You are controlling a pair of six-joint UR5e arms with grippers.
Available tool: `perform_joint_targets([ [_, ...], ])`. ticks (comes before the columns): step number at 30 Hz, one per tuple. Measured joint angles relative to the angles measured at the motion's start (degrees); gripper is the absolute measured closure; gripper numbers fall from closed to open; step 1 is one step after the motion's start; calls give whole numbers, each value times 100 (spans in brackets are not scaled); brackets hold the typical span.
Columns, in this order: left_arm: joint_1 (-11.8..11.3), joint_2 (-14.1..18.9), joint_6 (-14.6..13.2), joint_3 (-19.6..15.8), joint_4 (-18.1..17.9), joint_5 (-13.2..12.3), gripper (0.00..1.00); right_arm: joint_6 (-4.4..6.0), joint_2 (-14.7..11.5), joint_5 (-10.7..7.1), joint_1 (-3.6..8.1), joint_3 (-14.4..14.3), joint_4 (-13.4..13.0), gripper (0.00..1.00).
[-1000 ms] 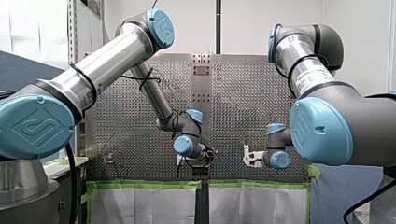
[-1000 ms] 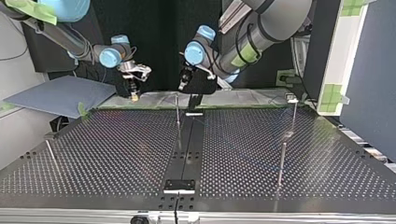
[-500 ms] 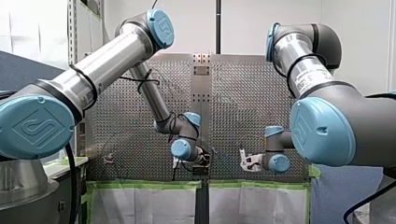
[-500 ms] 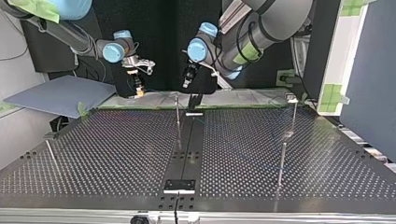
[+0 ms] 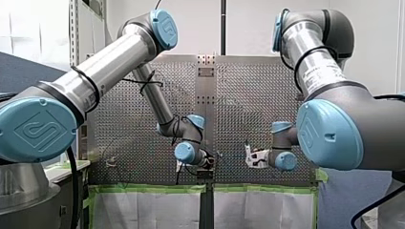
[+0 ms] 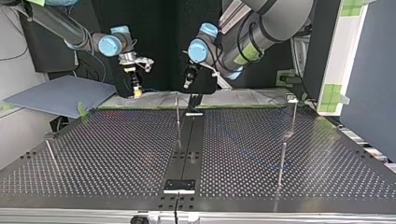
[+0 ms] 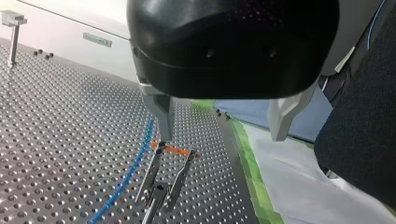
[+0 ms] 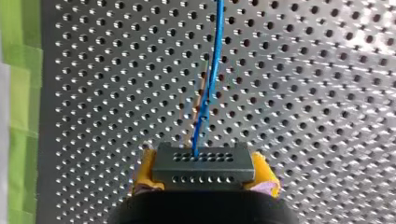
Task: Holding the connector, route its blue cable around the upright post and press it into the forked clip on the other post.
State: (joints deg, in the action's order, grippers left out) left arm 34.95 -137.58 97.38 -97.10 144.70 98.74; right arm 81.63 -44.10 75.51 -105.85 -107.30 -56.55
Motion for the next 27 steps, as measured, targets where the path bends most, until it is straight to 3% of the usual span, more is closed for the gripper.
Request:
perform_joint_targets([
  [5,-10,0,-7,0,0,0,0,-10,-151,10,-45,-227,-63,100],
  [12,-13,0,-9,-1,-5,0,0,-14,-245,32,-110,-294,-64,100],
  [20,-13,0,-22,0,-11,4,0,25,-258,240,-219,-364,-69,100],
  [27,5,0,-91,0,-23,30,0,212,-248,254,-336,-578,-380,100],
])
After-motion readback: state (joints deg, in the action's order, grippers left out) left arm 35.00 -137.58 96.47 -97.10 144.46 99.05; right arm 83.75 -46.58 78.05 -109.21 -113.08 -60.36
